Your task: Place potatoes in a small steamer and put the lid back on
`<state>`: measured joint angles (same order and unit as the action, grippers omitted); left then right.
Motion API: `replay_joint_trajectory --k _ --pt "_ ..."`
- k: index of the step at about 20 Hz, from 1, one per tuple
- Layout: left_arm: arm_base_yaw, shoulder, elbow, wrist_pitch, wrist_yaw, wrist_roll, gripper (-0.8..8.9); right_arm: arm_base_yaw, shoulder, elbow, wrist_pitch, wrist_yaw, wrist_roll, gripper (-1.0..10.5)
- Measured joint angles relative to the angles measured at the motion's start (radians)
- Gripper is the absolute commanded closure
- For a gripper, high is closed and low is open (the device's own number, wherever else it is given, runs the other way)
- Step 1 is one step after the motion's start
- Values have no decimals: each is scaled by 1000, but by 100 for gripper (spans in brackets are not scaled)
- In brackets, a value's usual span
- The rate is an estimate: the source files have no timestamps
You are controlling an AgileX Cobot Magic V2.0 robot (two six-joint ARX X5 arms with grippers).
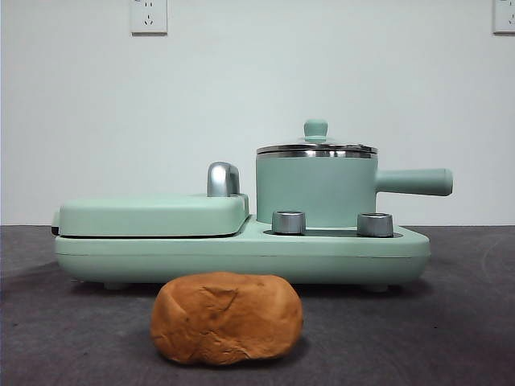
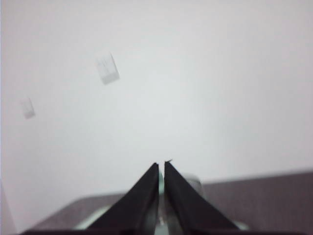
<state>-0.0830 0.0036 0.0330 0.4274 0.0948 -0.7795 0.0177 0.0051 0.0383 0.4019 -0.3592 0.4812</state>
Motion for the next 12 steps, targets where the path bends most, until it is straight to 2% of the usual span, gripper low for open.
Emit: replay_joint_trajectory --k 2,5,9,12 --pt "0 0 13 43 30 -7 798 0 0 47 -19 21 16 931" --pt "0 1 87 -23 61 -11 798 0 3 141 -100 32 50 931" --pt "0 24 272 -266 61 10 798 0 47 298 -276 17 66 931" --pt "0 84 430 -468 62 95 798 0 128 423 -390 -50 56 931"
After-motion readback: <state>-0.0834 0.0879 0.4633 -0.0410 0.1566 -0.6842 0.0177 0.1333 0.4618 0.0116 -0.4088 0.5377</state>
